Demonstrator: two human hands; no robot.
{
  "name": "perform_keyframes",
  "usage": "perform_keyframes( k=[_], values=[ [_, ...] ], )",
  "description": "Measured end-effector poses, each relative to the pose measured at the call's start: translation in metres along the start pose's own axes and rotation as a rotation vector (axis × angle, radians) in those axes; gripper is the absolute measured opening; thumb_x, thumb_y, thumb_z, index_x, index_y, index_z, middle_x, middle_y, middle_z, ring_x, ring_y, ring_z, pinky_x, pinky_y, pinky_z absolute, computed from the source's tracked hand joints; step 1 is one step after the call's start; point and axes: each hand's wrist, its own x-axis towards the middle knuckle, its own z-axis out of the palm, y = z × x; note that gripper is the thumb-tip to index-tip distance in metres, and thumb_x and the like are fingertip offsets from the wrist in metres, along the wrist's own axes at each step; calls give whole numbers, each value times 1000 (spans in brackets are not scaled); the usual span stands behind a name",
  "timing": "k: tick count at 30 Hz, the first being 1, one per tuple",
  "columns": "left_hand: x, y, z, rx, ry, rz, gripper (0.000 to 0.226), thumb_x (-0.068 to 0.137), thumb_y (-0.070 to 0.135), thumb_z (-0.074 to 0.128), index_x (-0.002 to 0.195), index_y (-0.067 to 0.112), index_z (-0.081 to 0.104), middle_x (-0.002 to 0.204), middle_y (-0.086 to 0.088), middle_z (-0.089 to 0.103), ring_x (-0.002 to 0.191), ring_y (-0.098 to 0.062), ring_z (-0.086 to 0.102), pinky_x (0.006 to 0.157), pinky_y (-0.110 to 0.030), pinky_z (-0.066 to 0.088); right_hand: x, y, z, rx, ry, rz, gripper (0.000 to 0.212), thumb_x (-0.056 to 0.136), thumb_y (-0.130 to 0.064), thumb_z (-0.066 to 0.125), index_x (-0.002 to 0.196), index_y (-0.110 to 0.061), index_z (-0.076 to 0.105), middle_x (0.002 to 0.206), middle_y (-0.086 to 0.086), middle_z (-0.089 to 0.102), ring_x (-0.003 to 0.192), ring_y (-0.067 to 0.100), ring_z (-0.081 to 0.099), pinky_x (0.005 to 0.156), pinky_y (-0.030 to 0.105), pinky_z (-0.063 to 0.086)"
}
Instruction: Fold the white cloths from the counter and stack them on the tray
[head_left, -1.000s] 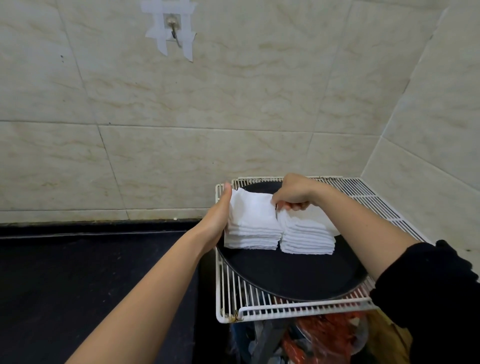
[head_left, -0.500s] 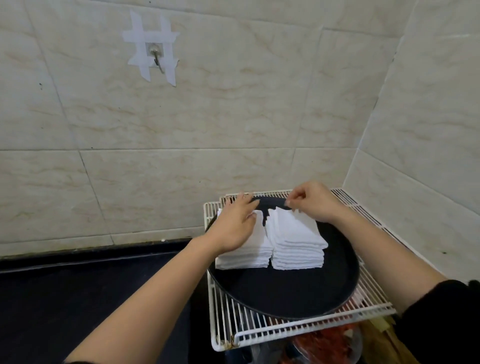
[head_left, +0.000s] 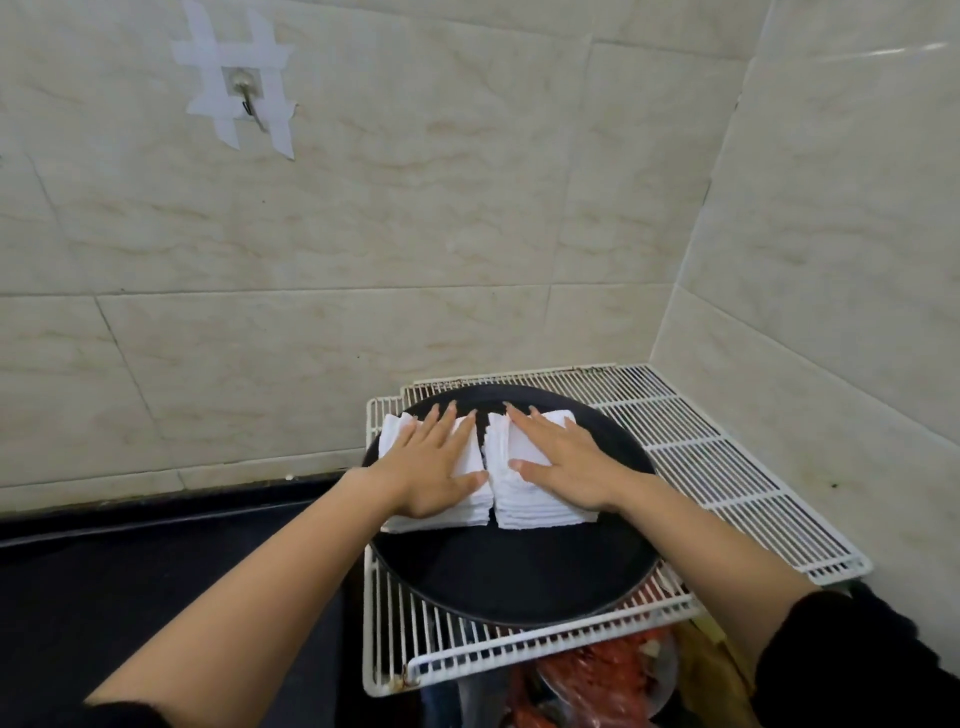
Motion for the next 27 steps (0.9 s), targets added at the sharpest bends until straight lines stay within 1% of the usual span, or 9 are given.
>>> perform_keyframes(
  k=[3, 6, 8, 10, 13, 16, 19, 22, 27],
  values=[
    [-1, 15, -13, -108, 249, -5, 63, 97, 40, 44, 152, 18, 24, 160, -11, 13, 148, -25, 7, 120, -35, 11, 2, 8, -34, 341, 398, 14, 42, 94, -20, 58, 136, -19, 53, 138, -1, 55, 131, 15, 46, 110, 31, 33],
    [4, 41, -25, -246, 499, -53, 28, 93, 34, 52, 111, 16, 65, 119, -5, 57, 119, -23, 48, 93, -31, 41, 8, 28, -57, 326, 567, 268, 7, 86, -17, 63, 91, -12, 67, 90, 4, 68, 93, 25, 64, 78, 30, 45],
    [13, 60, -27, -223, 430, -177, 34, 91, 43, 53, 86, 11, 65, 85, -7, 60, 92, -26, 59, 69, -31, 42, 8, 40, -52, 291, 412, 391, 27, 84, -30, 66, 75, -5, 63, 72, 13, 61, 72, 30, 59, 63, 32, 40],
    [20, 72, -26, -151, 307, -283, 46, 87, 54, 54, 80, 9, 59, 68, -3, 51, 77, -25, 54, 62, -30, 38, 6, 44, -40, 359, 292, 409, 38, 84, -36, 68, 66, -4, 59, 65, 19, 50, 63, 30, 50, 57, 31, 32],
    [27, 77, -22, -99, 192, -327, 41, 82, 51, 59, 72, 15, 45, 73, 3, 49, 79, -22, 54, 63, -30, 38, 9, 50, -31, 462, 346, 377, 33, 83, -31, 73, 72, -1, 69, 74, 15, 67, 78, 28, 63, 70, 31, 46],
    [26, 75, -22, -196, 112, -329, 28, 78, 37, 70, 74, 14, 54, 77, 0, 61, 81, -22, 60, 64, -32, 46, 16, 55, -29, 579, 398, 361, 19, 78, -28, 79, 75, -13, 67, 79, 5, 70, 78, 24, 67, 78, 41, 58],
    [22, 73, -23, -414, 112, -323, 15, 77, 17, 75, 79, 11, 62, 72, -4, 68, 70, -20, 65, 69, -30, 55, 15, 56, -28, 603, 373, 367, 20, 78, -23, 79, 80, -9, 65, 77, 9, 70, 67, 21, 66, 69, 37, 58],
    [19, 71, -24, -626, 173, -304, 19, 77, 4, 73, 78, 14, 57, 62, 1, 59, 46, -7, 60, 42, -17, 43, 12, 53, -30, 713, 373, 346, 18, 80, -16, 78, 84, -4, 65, 69, 6, 65, 58, 14, 59, 54, 22, 52],
    [12, 58, -29, -752, 257, -305, 17, 78, 5, 71, 81, 15, 57, 68, -5, 65, 49, -11, 62, 37, -15, 38, 13, 52, -29, 834, 359, 350, 22, 80, -17, 79, 90, -2, 66, 71, 5, 65, 59, 12, 58, 53, 19, 50]
  ],
)
